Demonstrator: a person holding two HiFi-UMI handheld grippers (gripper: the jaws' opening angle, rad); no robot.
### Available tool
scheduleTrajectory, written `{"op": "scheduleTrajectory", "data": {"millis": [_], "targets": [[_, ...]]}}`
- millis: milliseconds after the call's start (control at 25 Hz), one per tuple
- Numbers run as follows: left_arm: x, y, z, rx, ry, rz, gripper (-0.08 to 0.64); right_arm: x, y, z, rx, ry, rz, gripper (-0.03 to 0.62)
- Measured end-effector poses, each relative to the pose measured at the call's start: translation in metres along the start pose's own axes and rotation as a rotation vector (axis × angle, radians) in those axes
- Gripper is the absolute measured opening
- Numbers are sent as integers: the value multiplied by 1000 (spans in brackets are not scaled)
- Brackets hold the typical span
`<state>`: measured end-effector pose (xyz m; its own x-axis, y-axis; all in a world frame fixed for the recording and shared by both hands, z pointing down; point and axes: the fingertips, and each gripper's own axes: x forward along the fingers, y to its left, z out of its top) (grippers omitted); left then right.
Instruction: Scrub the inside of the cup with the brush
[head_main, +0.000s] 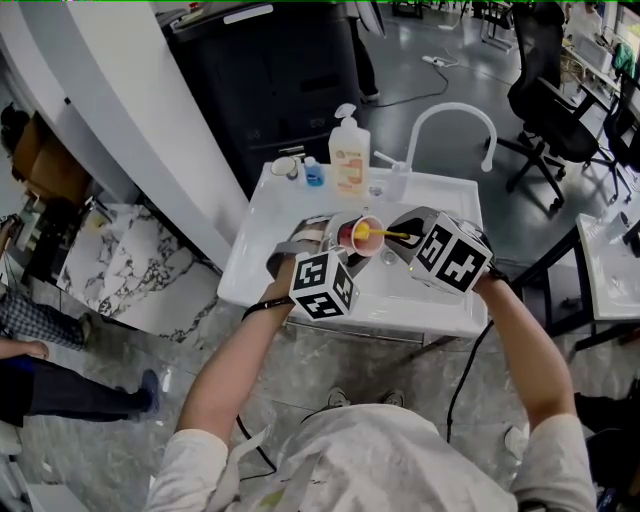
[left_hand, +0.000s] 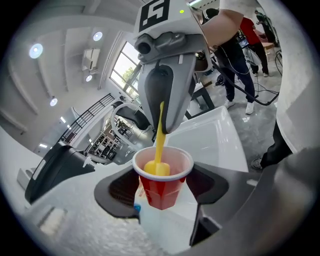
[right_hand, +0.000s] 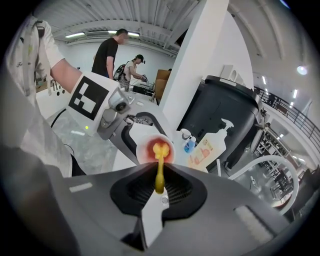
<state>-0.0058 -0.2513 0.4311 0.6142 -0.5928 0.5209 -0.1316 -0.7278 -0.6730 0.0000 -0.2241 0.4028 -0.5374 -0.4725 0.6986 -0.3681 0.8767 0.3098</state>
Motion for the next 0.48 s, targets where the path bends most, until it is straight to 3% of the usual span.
{"op": "scheduleTrajectory", "data": {"millis": [160, 480], "targets": [[-1, 3, 4, 16, -10, 18, 296, 5, -2, -3, 11, 22, -21, 35], [-3, 12, -2, -29, -13, 52, 295, 11, 5, -7, 61, 26, 11, 35]]}}
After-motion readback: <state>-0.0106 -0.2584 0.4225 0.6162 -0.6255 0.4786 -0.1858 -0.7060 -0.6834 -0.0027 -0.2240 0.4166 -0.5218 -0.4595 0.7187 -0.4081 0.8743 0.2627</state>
